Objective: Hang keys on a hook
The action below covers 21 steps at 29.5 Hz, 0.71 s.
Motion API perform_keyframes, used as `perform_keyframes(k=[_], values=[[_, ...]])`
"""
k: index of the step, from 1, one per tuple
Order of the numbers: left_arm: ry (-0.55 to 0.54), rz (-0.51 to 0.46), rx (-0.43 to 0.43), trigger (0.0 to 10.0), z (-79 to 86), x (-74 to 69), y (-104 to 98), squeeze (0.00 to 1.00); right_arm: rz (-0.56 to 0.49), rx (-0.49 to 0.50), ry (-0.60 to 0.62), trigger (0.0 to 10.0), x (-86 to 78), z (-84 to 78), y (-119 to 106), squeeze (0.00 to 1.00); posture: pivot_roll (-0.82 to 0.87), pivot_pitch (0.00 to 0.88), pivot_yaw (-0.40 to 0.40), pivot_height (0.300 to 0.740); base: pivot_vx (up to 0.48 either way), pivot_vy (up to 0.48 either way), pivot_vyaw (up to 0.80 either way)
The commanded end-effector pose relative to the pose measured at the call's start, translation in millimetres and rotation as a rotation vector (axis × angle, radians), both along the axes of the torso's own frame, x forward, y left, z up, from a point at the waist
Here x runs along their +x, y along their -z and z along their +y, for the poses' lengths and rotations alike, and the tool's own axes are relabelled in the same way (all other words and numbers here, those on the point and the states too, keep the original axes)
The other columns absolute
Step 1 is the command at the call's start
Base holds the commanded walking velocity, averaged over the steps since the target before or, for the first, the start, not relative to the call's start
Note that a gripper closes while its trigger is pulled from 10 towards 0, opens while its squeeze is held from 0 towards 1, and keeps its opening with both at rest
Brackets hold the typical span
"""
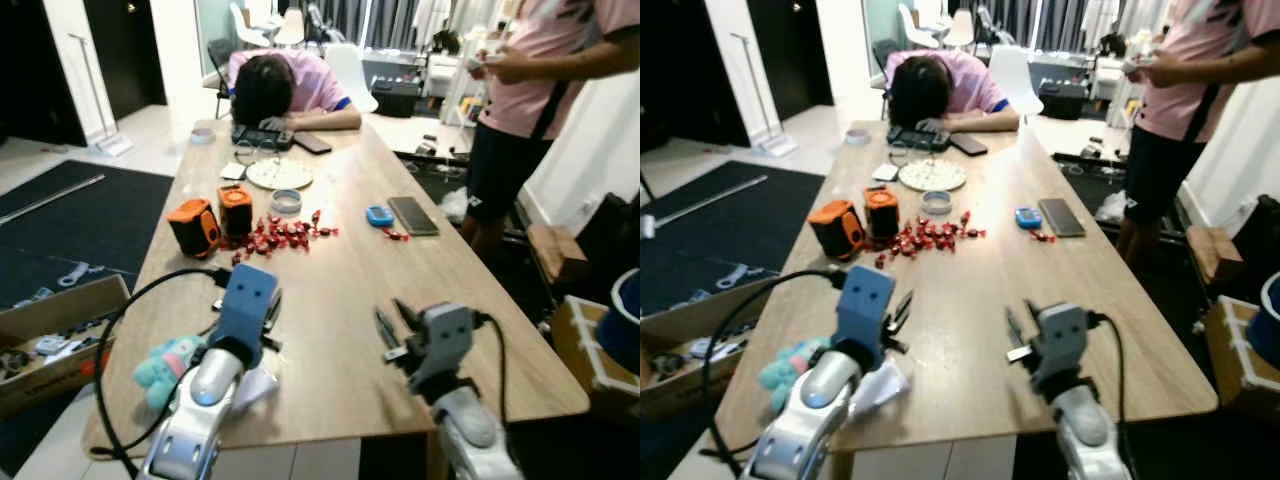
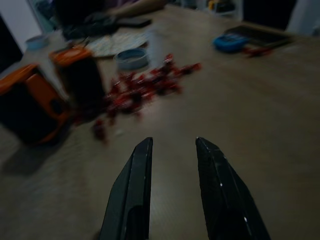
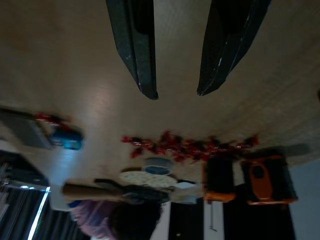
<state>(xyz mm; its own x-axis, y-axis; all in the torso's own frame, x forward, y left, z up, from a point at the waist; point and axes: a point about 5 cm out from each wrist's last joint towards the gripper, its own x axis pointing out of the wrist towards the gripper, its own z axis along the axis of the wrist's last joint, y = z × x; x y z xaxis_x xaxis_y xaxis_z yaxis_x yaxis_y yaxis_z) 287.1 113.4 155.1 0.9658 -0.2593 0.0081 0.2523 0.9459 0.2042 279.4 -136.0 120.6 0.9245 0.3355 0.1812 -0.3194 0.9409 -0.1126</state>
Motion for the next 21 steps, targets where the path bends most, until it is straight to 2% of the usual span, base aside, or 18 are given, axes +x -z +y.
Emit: perform_keyframes(k=[1, 4, 7, 8, 10, 11, 12, 17, 21], values=[[0.011, 0.003, 0.009, 10.0, 1.4, -3.0, -1.2, 0.0, 0.006, -0.008, 0.014, 10.0, -0.8, -5.5, 1.6, 0.0, 0.03, 0.054, -0.008, 0.74, 0.0, 0.0, 0.0], [0.017, 0.016, 0.042, 10.0, 9.2, -6.2, -1.5, 0.0, 0.005, -0.01, 0.011, 10.0, -1.3, -5.7, 1.2, 0.0, 0.03, 0.055, -0.004, 0.74, 0.0, 0.0, 0.0], [0.03, 0.045, 0.13, 10.0, 22.7, -13.5, 1.0, 0.0, 0.005, -0.014, 0.013, 10.0, -1.5, -7.9, 1.2, 0.0, 0.03, 0.058, -0.001, 0.74, 0.0, 0.0, 0.0], [0.03, 0.045, 0.13, 10.0, 22.7, -13.5, 1.0, 0.0, 0.005, -0.014, 0.013, 10.0, -1.5, -7.9, 1.2, 0.0, 0.03, 0.058, -0.001, 0.74, 0.0, 0.0, 0.0], [0.077, 0.099, 0.232, 10.0, 37.7, -26.7, 4.6, 0.0, 0.008, -0.019, 0.019, 10.0, -1.6, -11.1, 2.2, 0.0, 0.05, 0.064, 0.002, 0.74, 0.0, 0.0, 0.0], [0.077, 0.099, 0.232, 10.0, 37.7, -26.7, 4.6, 0.0, 0.008, -0.019, 0.019, 10.0, -1.6, -11.1, 2.2, 0.0, 0.05, 0.064, 0.002, 0.74, 0.0, 0.0, 0.0], [0.126, 0.153, 0.28, 10.0, 47.1, -37.5, 5.0, 0.0, 0.011, -0.021, 0.022, 10.0, -1.6, -12.9, 2.7, 0.0, 0.06, 0.068, 0.004, 0.74, 0.0, 0.0, 0.0], [0.195, 0.246, 0.296, 10.0, 58.5, -52.2, -0.6, 0.0, 0.016, -0.022, 0.021, 10.0, -0.5, -12.9, 3.9, 0.0, 0.08, 0.076, 0.003, 0.74, 0.0, 0.0, 0.0], [0.185, 0.264, 0.285, 10.0, 54.9, -51.0, -1.6, 0.0, 0.02, -0.021, 0.014, 10.0, 0.6, -10.8, 5.0, 0.0, 0.09, 0.077, 0.001, 0.74, 0.0, 0.0, 0.0]])
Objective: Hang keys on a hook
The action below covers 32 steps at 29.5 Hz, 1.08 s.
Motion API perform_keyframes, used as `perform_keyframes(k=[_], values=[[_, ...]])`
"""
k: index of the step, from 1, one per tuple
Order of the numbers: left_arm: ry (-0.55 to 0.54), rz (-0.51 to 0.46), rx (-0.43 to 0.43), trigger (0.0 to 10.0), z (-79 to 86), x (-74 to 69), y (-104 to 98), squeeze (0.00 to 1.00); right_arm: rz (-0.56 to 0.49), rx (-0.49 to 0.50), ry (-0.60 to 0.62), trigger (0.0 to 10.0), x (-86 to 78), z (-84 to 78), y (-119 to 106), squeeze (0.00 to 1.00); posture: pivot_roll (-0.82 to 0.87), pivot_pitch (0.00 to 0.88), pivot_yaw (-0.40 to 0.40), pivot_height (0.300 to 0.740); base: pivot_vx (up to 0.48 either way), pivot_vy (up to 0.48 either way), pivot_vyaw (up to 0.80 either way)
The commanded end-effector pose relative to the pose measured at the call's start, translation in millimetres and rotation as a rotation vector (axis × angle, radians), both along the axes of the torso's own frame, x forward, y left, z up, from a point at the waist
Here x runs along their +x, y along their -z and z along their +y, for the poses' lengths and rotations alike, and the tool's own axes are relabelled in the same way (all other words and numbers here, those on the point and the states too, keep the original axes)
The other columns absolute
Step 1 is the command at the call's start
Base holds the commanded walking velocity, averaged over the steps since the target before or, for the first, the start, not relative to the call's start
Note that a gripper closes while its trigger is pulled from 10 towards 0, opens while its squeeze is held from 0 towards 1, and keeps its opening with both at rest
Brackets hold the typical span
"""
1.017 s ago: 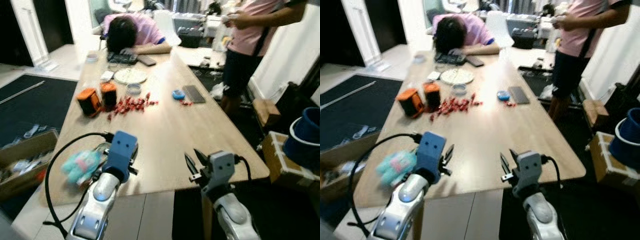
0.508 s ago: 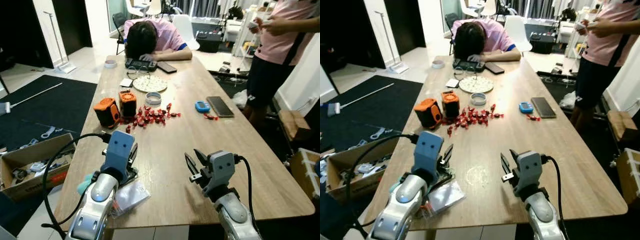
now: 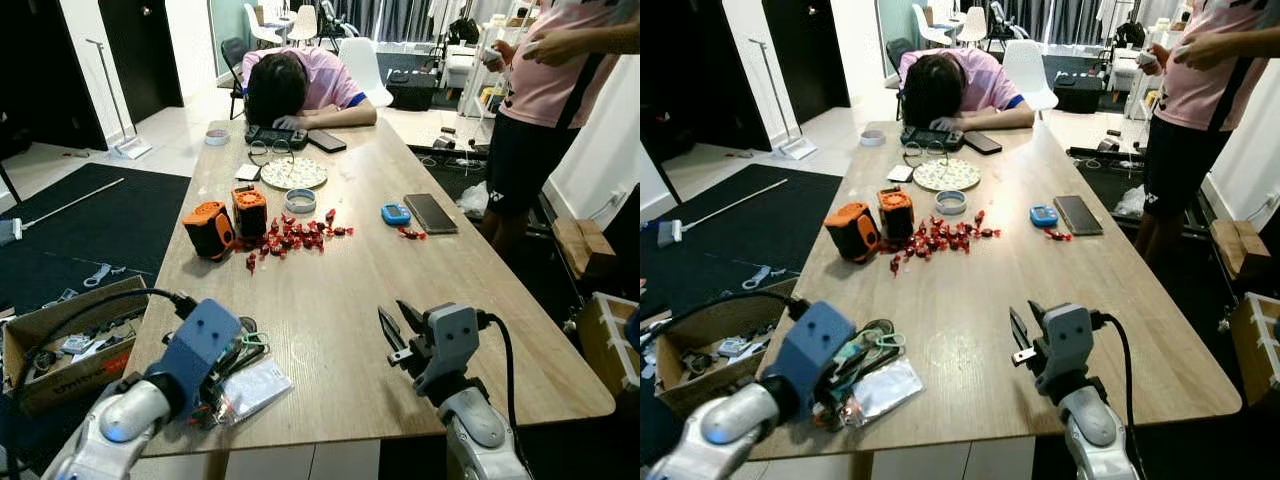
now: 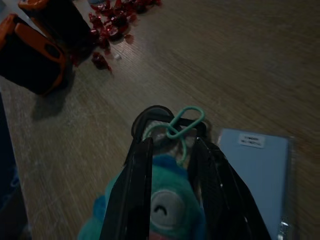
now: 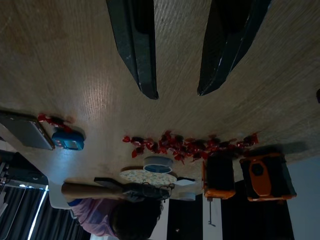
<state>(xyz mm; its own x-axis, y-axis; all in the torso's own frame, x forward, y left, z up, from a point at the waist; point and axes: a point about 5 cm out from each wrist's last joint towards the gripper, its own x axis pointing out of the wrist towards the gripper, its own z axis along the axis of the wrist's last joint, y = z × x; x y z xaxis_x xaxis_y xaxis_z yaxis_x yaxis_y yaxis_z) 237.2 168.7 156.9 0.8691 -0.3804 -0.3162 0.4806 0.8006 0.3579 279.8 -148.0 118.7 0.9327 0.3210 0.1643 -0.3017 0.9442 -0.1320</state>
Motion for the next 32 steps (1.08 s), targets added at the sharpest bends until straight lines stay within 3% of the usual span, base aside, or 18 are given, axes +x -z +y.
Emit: perform_keyframes(k=[1, 5, 8, 16, 22, 28, 32], values=[[-0.041, 0.018, -0.021, 10.0, -10.3, 6.6, 0.0, 0.0, 0.011, 0.006, -0.02, 10.0, 1.4, 5.1, 2.9, 0.0, 0.09, 0.077, -0.001, 0.74, 0.0, 0.0, 0.0], [-0.052, 0.021, -0.03, 10.0, -13.3, 8.6, -0.7, 0.0, 0.011, 0.008, -0.023, 10.0, 1.7, 6.0, 2.7, 0.0, 0.09, 0.077, -0.001, 0.74, 0.0, 0.0, 0.0], [-0.059, 0.012, -0.059, 10.0, -28.0, 18.2, -4.0, 0.0, 0.014, 0.009, -0.027, 10.0, 1.7, 6.5, 3.1, 0.0, 0.08, 0.076, -0.004, 0.74, 0.0, 0.0, 0.0], [-0.08, 0.021, -0.053, 10.0, -40.9, 33.0, -2.0, 0.0, 0.038, 0.025, -0.086, 10.0, -0.6, 10.9, 3.8, 0.0, 0.06, 0.073, 0.008, 0.74, 0.0, 0.0, 0.0], [-0.124, 0.035, -0.02, 10.0, -36.6, 39.9, 0.6, 0.0, 0.11, -0.034, -0.39, 10.0, -15.9, 29.8, 4.5, 0.0, 0.06, 0.07, 0.014, 0.74, 0.0, 0.0, 0.0], [-0.147, 0.038, -0.021, 10.0, -36.7, 43.5, -2.5, 0.0, 0.09, -0.111, -0.538, 10.0, -19.7, 37.4, -9.1, 0.0, 0.07, 0.069, 0.014, 0.74, 0.0, 0.0, 0.0], [-0.156, 0.043, -0.005, 10.0, -32.7, 44.9, -1.4, 0.0, 0.113, -0.111, -0.631, 10.0, -25.6, 41.2, -12.5, 0.0, 0.07, 0.07, 0.014, 0.74, 0.0, 0.0, 0.0]])
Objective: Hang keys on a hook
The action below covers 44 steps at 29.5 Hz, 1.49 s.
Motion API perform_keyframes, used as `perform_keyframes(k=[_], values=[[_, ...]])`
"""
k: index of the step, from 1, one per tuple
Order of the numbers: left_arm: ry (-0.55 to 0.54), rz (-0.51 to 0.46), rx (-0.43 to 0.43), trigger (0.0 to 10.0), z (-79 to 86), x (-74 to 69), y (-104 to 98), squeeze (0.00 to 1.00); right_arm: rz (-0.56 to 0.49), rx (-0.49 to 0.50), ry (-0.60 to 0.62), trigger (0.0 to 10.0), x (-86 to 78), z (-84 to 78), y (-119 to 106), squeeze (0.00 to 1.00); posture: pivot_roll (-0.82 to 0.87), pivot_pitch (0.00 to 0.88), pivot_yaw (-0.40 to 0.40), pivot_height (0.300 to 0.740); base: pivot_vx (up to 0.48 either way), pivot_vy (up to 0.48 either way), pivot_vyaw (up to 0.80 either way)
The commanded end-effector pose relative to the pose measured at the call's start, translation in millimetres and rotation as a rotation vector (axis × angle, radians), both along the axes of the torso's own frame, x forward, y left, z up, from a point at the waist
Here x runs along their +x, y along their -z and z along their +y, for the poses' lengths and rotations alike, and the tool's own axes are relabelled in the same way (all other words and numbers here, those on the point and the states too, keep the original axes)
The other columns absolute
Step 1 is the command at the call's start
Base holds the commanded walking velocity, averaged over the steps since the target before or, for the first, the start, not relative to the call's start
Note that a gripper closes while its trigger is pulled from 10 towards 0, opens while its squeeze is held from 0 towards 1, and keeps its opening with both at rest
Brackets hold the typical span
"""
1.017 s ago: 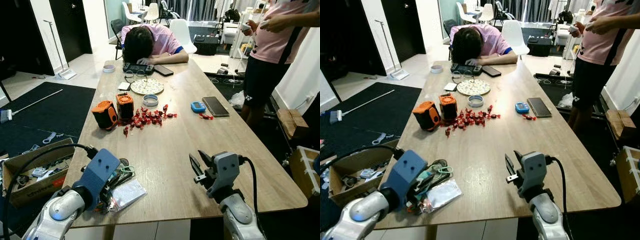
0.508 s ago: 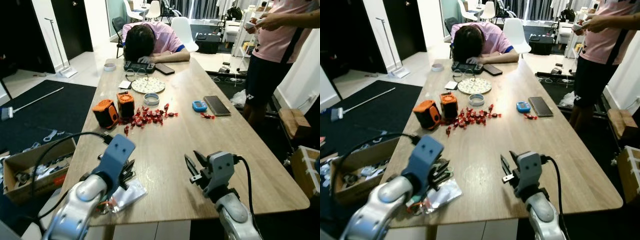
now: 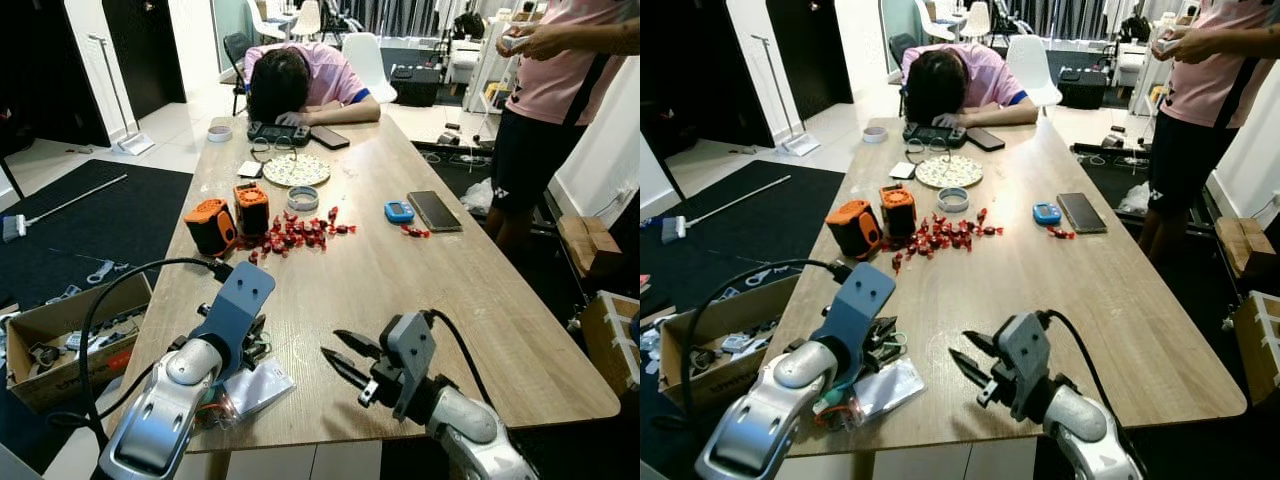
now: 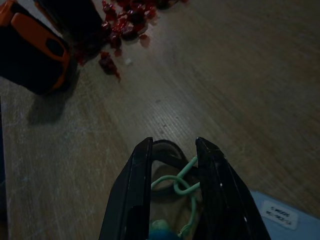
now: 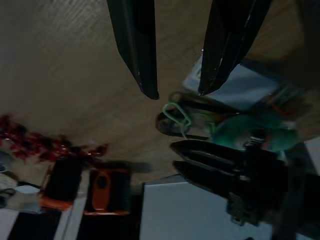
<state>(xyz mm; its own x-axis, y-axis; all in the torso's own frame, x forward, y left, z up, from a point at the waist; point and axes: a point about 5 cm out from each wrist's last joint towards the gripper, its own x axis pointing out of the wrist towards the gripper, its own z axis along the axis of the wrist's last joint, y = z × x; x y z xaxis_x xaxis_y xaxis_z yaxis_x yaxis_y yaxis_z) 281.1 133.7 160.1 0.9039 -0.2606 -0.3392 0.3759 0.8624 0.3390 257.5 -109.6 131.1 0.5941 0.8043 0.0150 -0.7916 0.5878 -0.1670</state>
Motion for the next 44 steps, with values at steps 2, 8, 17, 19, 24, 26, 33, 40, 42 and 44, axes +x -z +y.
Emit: perform_keyframes(k=[2, 8, 17, 19, 24, 26, 33, 40, 42, 44], values=[[-0.015, 0.028, 0.019, 10.0, 3.9, 0.8, 5.1, 0.0, 0.039, 0.011, -0.067, 10.0, -7.1, 5.0, 0.8, 0.0, 0.07, 0.07, 0.014, 0.74, 0.0, 0.0, 0.0], [-0.067, 0.052, 0.076, 10.0, 6.2, 6.2, 20.7, 0.0, 0.06, 0.013, -0.068, 10.0, -8.2, 5.7, 4.8, 0.0, 0.07, 0.074, 0.015, 0.74, 0.0, 0.0, 0.0], [-0.093, 0.073, 0.107, 10.0, 23.1, 5.9, 26.7, 0.0, 0.069, 0.029, -0.06, 10.0, -9.2, 6.3, 2.6, 0.0, 0.07, 0.069, 0.018, 0.74, 0.0, 0.0, 0.0], [-0.055, 0.081, 0.126, 10.0, 32.7, 0.5, 24.4, 0.0, 0.075, 0.037, -0.06, 10.0, -10.1, 6.7, 2.7, 0.0, 0.07, 0.066, 0.018, 0.74, 0.0, 0.0, 0.0], [0.008, 0.086, 0.158, 10.0, 43.8, -7.1, 18.6, 0.0, 0.079, 0.04, -0.062, 10.0, -10.1, 6.7, 2.5, 0.0, 0.07, 0.066, 0.018, 0.74, 0.0, 0.0, 0.0], [0.024, 0.081, 0.175, 10.0, 47.0, -8.9, 15.9, 0.0, 0.079, 0.04, -0.062, 10.0, -9.7, 6.5, 2.3, 0.0, 0.08, 0.062, 0.013, 0.74, 0.0, 0.0, 0.0], [0.054, 0.057, 0.216, 6.6, 52.7, -11.5, 8.0, 0.0, 0.079, 0.04, -0.068, 10.0, -7.8, 6.2, 1.3, 0.0, 0.09, 0.061, 0.007, 0.74, 0.0, 0.0, 0.0], [0.071, 0.054, 0.211, 4.1, 49.5, -12.9, 7.9, 0.0, 0.08, 0.041, -0.068, 10.0, -7.5, 6.3, 0.8, 0.0, 0.08, 0.062, 0.006, 0.74, 0.0, 0.0, 0.0], [0.081, 0.053, 0.207, 2.4, 46.8, -13.5, 8.1, 0.0, 0.08, 0.041, -0.065, 10.0, -7.5, 6.0, 0.6, 0.0, 0.08, 0.062, 0.007, 0.74, 0.0, 0.0, 0.0], [0.109, 0.031, 0.174, 2.3, 39.6, -13.7, 4.1, 0.0, 0.082, 0.042, -0.06, 10.0, -7.7, 5.4, 0.5, 0.0, 0.08, 0.066, 0.009, 0.74, 0.0, 0.0, 0.0]])
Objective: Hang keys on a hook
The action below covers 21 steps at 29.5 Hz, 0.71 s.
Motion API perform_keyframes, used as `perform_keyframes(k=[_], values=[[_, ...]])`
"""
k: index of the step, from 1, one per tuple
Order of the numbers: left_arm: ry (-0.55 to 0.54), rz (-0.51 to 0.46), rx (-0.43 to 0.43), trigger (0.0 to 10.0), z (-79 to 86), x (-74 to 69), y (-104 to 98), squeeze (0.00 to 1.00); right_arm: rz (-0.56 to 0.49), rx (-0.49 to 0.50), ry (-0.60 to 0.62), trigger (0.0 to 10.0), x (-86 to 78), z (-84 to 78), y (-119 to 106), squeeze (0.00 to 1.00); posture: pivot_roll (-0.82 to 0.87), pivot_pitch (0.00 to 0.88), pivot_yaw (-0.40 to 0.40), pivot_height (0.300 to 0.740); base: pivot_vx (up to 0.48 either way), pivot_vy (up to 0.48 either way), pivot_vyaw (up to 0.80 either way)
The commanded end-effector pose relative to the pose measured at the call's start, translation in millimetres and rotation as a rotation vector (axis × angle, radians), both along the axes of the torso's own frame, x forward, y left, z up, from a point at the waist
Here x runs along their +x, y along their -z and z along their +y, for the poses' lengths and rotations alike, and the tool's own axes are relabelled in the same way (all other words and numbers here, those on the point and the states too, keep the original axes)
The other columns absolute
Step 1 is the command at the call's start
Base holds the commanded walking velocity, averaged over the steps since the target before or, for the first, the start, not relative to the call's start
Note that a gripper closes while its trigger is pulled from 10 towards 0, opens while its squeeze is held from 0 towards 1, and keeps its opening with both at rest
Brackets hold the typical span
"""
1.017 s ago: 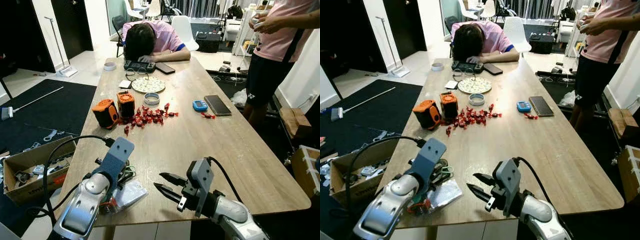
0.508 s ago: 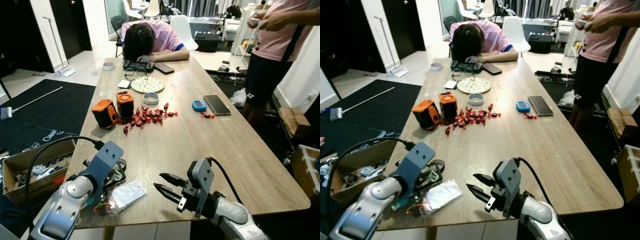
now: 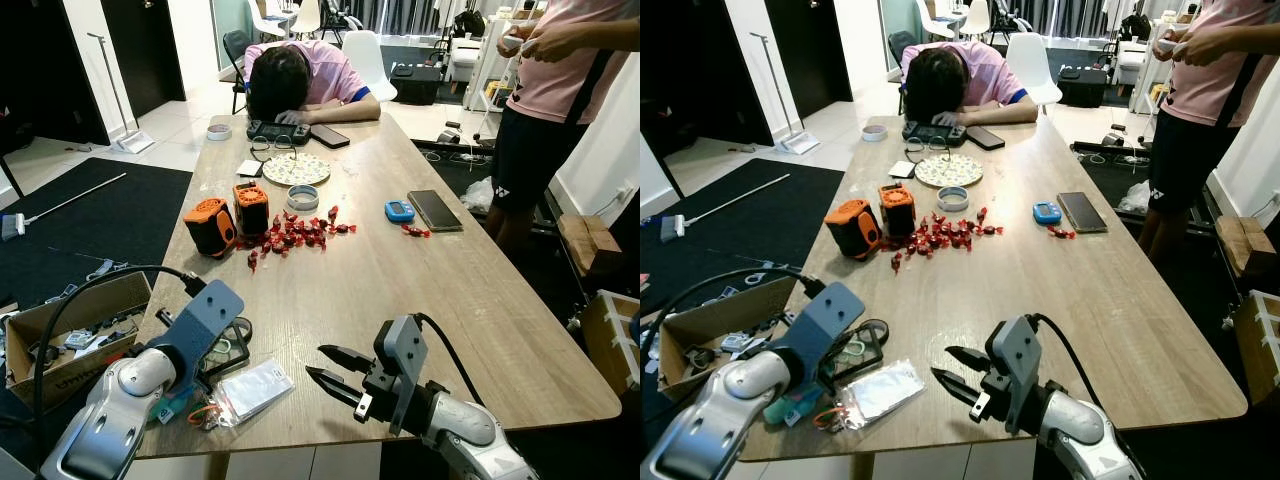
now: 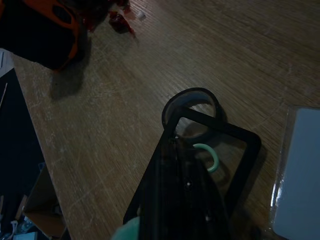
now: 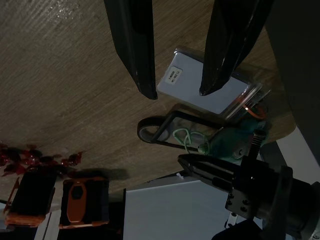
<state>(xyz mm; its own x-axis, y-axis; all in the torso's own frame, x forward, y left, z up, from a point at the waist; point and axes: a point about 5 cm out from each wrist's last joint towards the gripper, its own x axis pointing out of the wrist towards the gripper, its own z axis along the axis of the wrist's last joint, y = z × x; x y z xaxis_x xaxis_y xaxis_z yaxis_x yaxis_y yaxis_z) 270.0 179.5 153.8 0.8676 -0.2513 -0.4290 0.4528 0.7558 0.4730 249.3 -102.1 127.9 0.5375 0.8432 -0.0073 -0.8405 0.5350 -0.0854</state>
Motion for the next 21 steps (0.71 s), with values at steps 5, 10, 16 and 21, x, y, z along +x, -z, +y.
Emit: perform_keyframes(k=[5, 10, 16, 21], values=[[0.086, -0.077, -0.086, 10.0, -15.1, -2.0, -13.9, 0.0, 0.003, 0.013, 0.013, 10.0, -0.1, -2.3, -2.4, 0.0, 0.08, 0.067, 0.011, 0.74, 0.0, 0.0, 0.0], [0.167, -0.078, -0.153, 10.0, -13.8, -9.9, -23.7, 0.0, 0.004, 0.015, 0.017, 10.0, -0.5, -3.0, -2.2, 0.0, 0.08, 0.067, 0.011, 0.74, 0.0, 0.0, 0.0], [0.334, 0.003, -0.077, 10.0, 0.1, -38.4, -22.4, 1.0, 0.012, 0.02, 0.023, 10.0, -1.1, -3.8, -1.3, 0.0, 0.09, 0.074, 0.015, 0.74, 0.0, 0.0, 0.0], [0.35, 0.087, 0.037, 10.0, 19.7, -45.8, -5.1, 0.0, 0.012, 0.021, 0.019, 10.0, -0.1, -3.8, -1.8, 0.0, 0.09, 0.076, 0.008, 0.74, 0.0, 0.0, 0.0]])
